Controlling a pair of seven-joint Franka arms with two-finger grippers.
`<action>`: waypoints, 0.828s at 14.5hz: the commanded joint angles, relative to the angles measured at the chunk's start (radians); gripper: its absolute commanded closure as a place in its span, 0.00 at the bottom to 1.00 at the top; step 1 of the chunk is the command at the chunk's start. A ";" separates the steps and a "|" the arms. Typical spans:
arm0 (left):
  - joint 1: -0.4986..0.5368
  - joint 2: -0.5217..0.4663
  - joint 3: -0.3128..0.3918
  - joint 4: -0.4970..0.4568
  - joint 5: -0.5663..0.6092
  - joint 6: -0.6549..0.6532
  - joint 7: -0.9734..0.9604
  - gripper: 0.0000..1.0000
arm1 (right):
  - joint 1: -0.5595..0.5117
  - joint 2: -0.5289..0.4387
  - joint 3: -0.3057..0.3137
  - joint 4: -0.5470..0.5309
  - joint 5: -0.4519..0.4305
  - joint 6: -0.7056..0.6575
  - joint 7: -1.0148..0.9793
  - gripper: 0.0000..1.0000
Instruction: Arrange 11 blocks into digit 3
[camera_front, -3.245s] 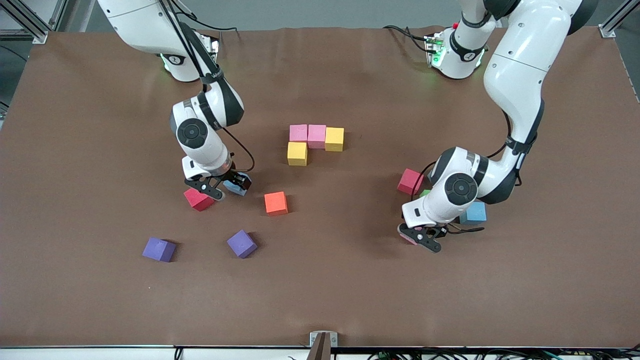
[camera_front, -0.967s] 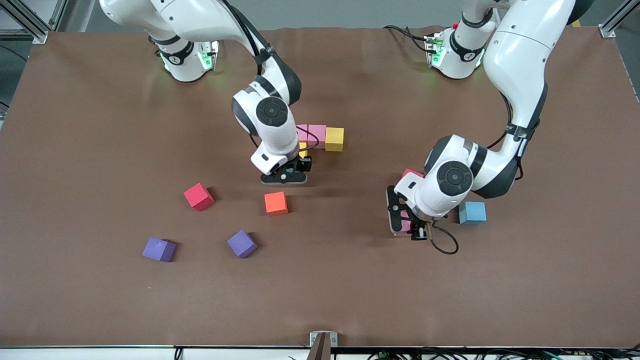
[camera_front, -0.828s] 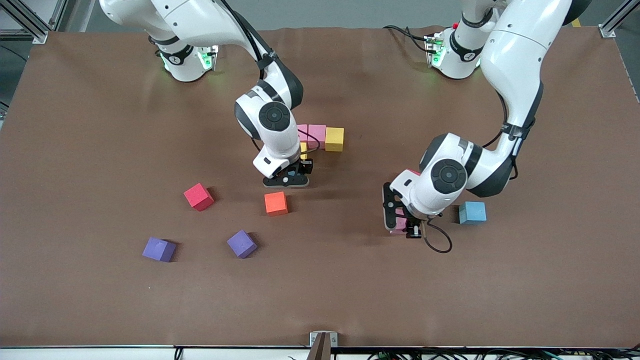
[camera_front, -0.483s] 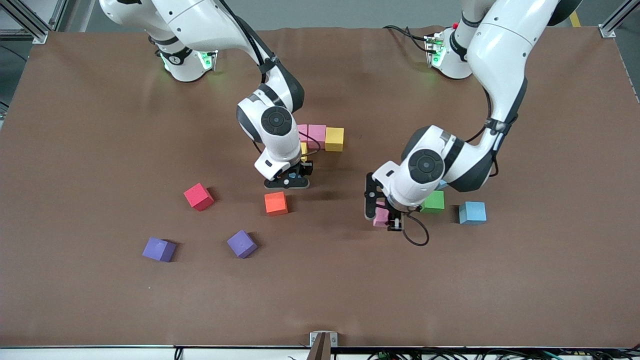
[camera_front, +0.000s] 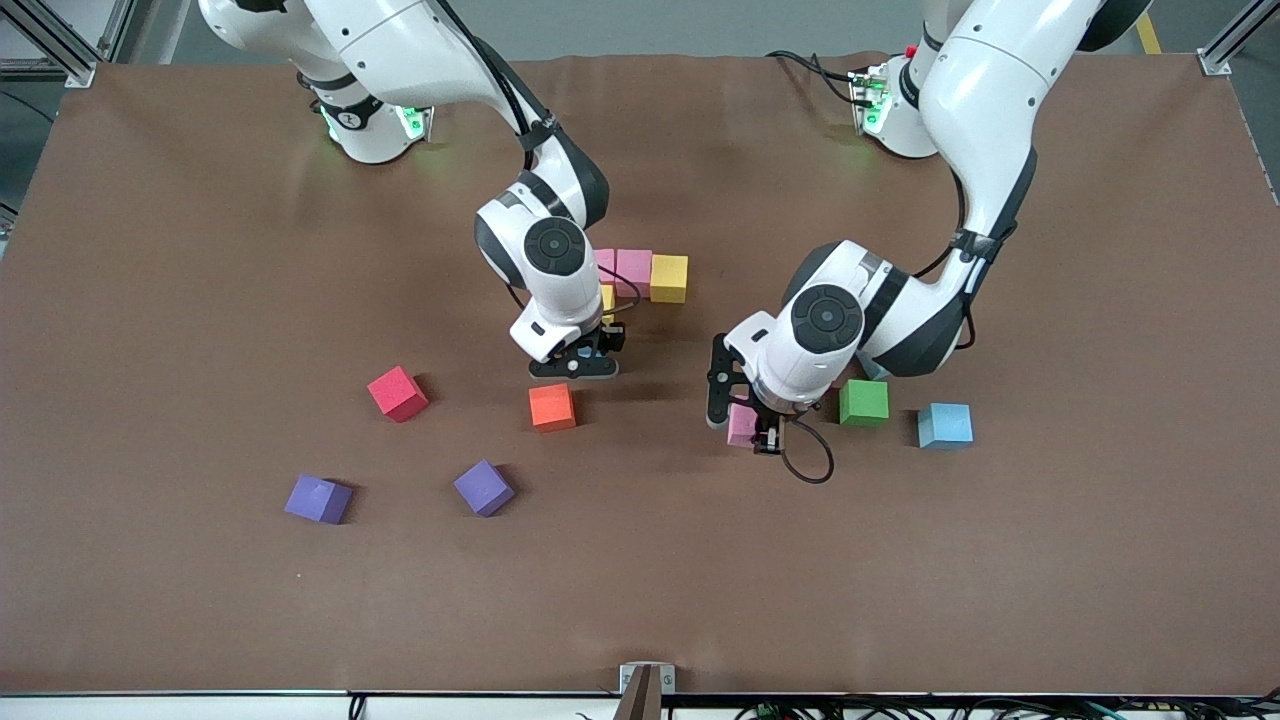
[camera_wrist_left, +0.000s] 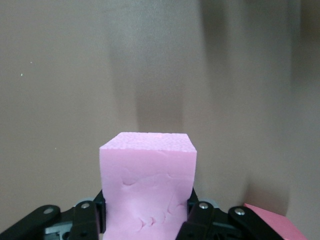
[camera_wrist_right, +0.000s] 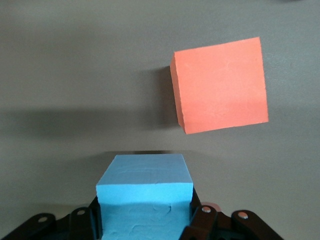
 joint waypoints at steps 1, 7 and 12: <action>-0.002 0.000 0.001 0.007 -0.001 -0.016 -0.010 0.80 | 0.009 0.006 -0.001 0.006 0.014 -0.001 -0.008 0.86; -0.002 0.001 0.003 0.005 0.000 -0.016 -0.020 0.79 | 0.014 0.012 0.001 0.003 0.014 0.006 -0.005 0.86; -0.002 0.007 0.003 0.004 -0.001 -0.016 -0.022 0.79 | 0.027 0.024 -0.001 0.002 0.020 0.006 0.003 0.86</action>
